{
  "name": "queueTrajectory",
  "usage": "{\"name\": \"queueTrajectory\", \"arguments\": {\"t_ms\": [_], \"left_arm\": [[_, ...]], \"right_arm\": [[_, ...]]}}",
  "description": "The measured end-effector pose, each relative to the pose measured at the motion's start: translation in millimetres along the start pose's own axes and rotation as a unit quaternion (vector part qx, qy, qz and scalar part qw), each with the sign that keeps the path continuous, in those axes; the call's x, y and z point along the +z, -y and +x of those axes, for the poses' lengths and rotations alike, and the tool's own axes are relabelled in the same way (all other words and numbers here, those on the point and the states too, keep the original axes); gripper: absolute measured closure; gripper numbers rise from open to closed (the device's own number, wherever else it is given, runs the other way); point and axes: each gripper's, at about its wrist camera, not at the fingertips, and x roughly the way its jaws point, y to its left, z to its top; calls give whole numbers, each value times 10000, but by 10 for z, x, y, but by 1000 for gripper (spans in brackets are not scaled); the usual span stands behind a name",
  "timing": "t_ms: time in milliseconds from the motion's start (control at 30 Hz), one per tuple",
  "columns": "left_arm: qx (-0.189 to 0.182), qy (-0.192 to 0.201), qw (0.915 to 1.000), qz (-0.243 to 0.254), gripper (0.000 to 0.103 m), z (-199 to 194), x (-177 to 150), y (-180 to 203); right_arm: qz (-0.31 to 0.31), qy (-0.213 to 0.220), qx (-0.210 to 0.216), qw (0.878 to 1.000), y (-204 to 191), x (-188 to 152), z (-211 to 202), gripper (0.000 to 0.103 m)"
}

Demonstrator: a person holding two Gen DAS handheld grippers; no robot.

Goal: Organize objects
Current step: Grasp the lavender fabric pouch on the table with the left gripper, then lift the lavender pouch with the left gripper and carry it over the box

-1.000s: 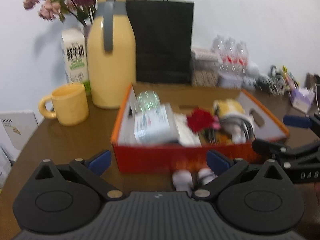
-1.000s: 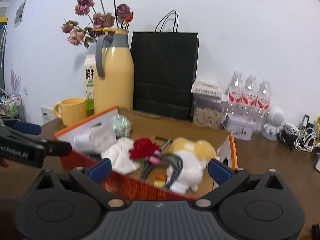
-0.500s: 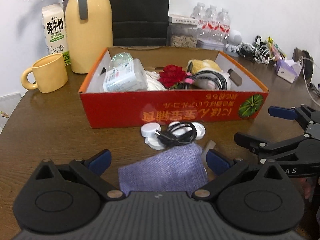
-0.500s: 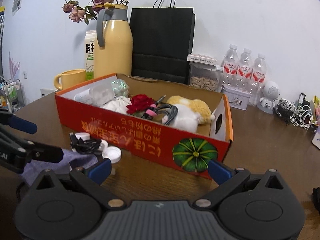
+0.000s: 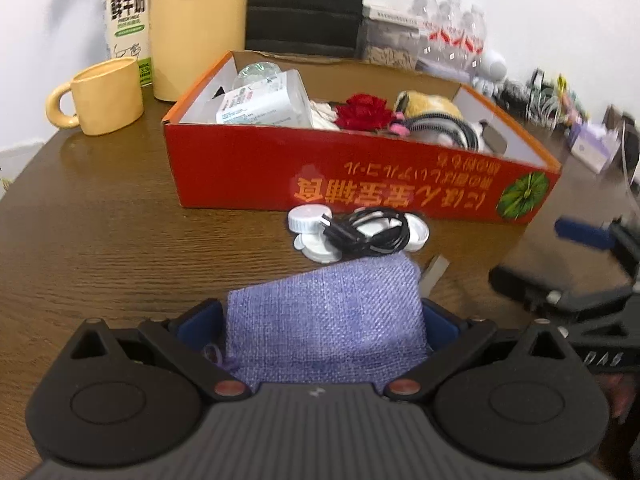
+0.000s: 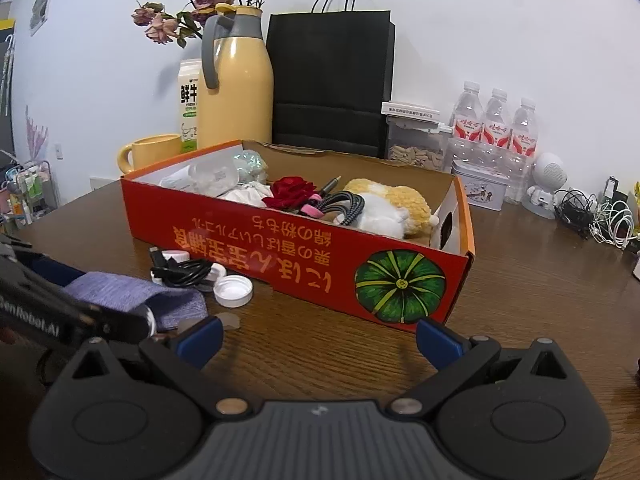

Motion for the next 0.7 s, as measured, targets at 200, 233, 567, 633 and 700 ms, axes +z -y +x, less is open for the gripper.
{"name": "queueTrajectory", "arguments": {"t_ms": [200, 233, 567, 633, 700], "left_arm": [[-62, 149, 9998, -146, 21, -34, -7, -25], [-48, 169, 9997, -143, 29, -41, -9, -25], [-58, 634, 9975, -297, 68, -274, -20, -118], [-47, 724, 9970, -275, 68, -331, -29, -128], [-5, 780, 9966, -273, 68, -375, -38, -146]], "right_arm": [[-26, -20, 44, 10000, -20, -12, -7, 0], [-22, -22, 45, 10000, -16, -12, -7, 0], [20, -44, 40, 10000, 1, -15, 2, 0], [28, -60, 29, 10000, -3, -18, 4, 0], [34, -79, 14, 10000, -4, -19, 5, 0]]}}
